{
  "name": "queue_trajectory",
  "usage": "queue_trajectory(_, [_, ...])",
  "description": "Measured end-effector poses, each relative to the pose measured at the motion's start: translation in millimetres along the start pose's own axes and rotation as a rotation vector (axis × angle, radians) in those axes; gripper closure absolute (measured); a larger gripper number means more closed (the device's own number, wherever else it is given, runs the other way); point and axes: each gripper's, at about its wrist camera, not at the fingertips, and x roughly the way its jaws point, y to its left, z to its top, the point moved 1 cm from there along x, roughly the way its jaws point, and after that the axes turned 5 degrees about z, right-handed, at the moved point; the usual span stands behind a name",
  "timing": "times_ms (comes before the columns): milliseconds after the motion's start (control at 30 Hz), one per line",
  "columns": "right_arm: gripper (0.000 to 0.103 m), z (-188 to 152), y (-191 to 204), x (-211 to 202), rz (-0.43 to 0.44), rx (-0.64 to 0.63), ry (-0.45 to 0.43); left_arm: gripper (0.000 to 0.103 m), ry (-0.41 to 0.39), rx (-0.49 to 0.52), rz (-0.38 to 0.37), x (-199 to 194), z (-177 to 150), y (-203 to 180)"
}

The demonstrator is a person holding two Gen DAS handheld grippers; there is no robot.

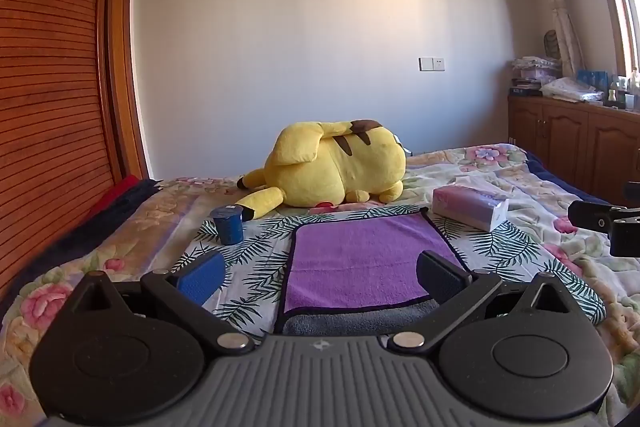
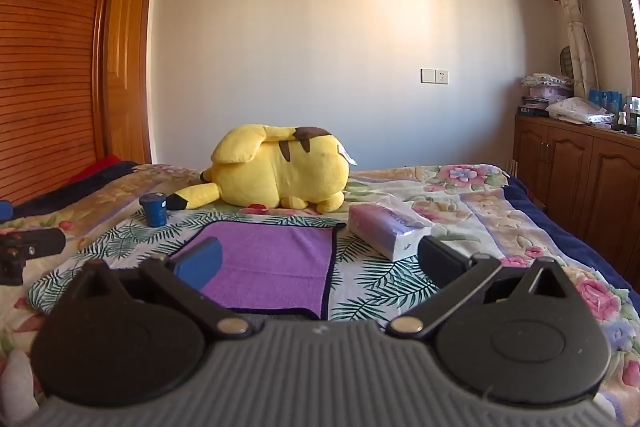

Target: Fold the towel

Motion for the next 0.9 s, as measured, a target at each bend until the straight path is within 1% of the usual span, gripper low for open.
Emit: queue_trajectory(900, [0.000, 0.2, -0.4, 0.4, 0.000, 0.005, -0.001, 0.000, 0.010, -0.006, -0.008, -1.7, -0.3, 1.0])
